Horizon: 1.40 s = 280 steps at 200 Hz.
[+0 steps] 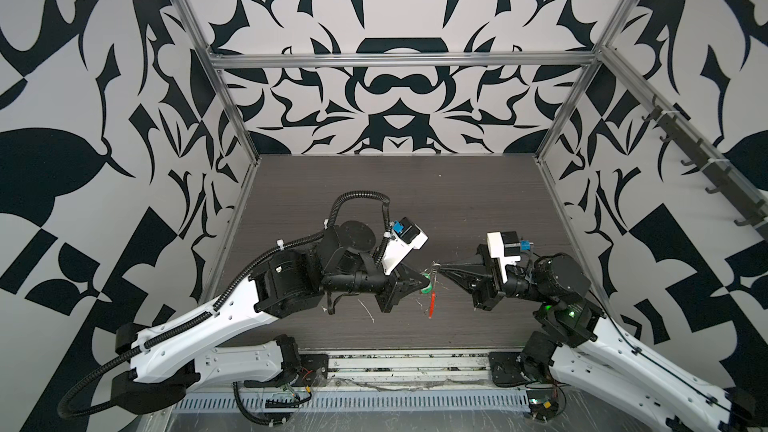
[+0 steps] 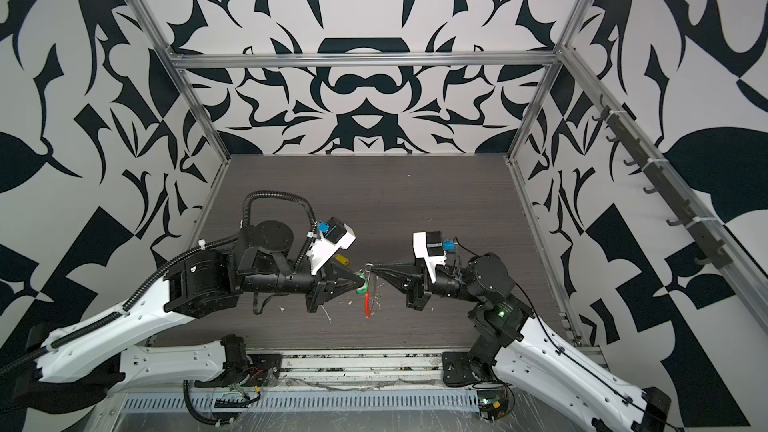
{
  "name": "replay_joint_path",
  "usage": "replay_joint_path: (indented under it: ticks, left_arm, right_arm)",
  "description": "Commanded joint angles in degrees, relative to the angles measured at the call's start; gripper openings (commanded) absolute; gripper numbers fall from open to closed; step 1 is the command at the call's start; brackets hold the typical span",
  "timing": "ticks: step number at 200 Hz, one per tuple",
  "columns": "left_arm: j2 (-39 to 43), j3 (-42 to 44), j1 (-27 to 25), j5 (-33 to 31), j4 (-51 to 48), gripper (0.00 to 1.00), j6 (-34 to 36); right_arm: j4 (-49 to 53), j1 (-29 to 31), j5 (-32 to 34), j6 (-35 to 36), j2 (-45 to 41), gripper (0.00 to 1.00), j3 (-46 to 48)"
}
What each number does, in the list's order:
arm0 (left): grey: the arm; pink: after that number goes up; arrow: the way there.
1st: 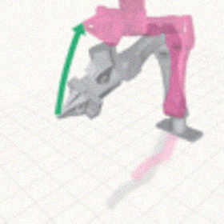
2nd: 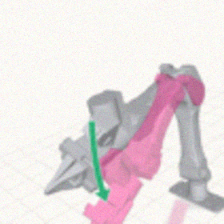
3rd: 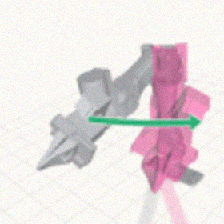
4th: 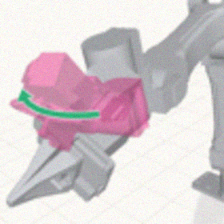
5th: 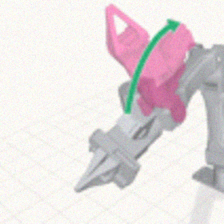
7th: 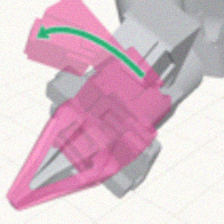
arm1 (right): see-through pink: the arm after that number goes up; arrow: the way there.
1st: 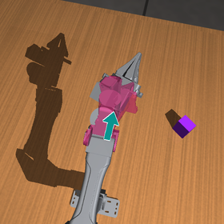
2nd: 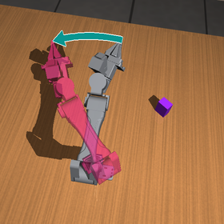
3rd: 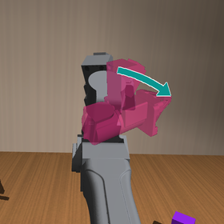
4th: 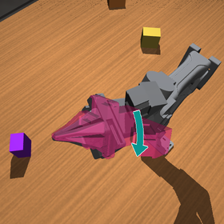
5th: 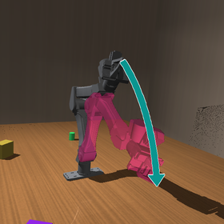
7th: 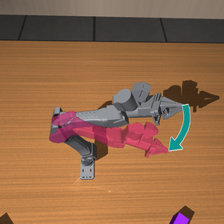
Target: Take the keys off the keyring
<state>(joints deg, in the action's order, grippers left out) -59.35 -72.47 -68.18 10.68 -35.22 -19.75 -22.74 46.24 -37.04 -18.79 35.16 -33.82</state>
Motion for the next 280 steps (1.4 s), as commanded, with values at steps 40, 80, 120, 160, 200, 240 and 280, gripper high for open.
replay_joint_path:
  ticks: [40,80,120,160,200,240,280]
  left_arm:
    - [1.26,-4.36,-0.15,-3.39,-5.51,0.0,-0.09]
    - [0.78,-6.5,-0.19,-3.95,-7.71,0.0,0.72]
    - [0.98,-8.49,-0.19,-4.35,-9.32,0.0,1.59]
    - [-1.15,-10.62,-0.15,-1.38,-10.58,0.0,1.84]
    - [-5.09,-15.54,-0.51,-0.39,-17.68,0.0,2.25]
    - [-8.53,-20.87,-0.83,-0.57,-24.15,0.0,2.34]
    - [-11.14,-24.82,-0.83,0.01,-26.63,0.0,1.66]
  right_arm:
    - [0.48,-0.01,1.6,1.91,-1.45,0.0,-3.61]
    - [3.43,-0.04,1.75,2.77,-1.55,0.0,-4.23]
    - [5.23,-0.03,1.58,3.42,-1.06,0.0,-4.66]
    - [9.0,-0.05,1.48,4.47,1.25,0.0,-6.44]
    - [15.85,-0.06,1.95,6.95,3.89,0.0,-9.03]
    - [20.54,-0.03,2.83,8.63,5.7,0.0,-9.95]
    - [21.18,0.4,3.33,8.77,6.84,0.0,-9.05]
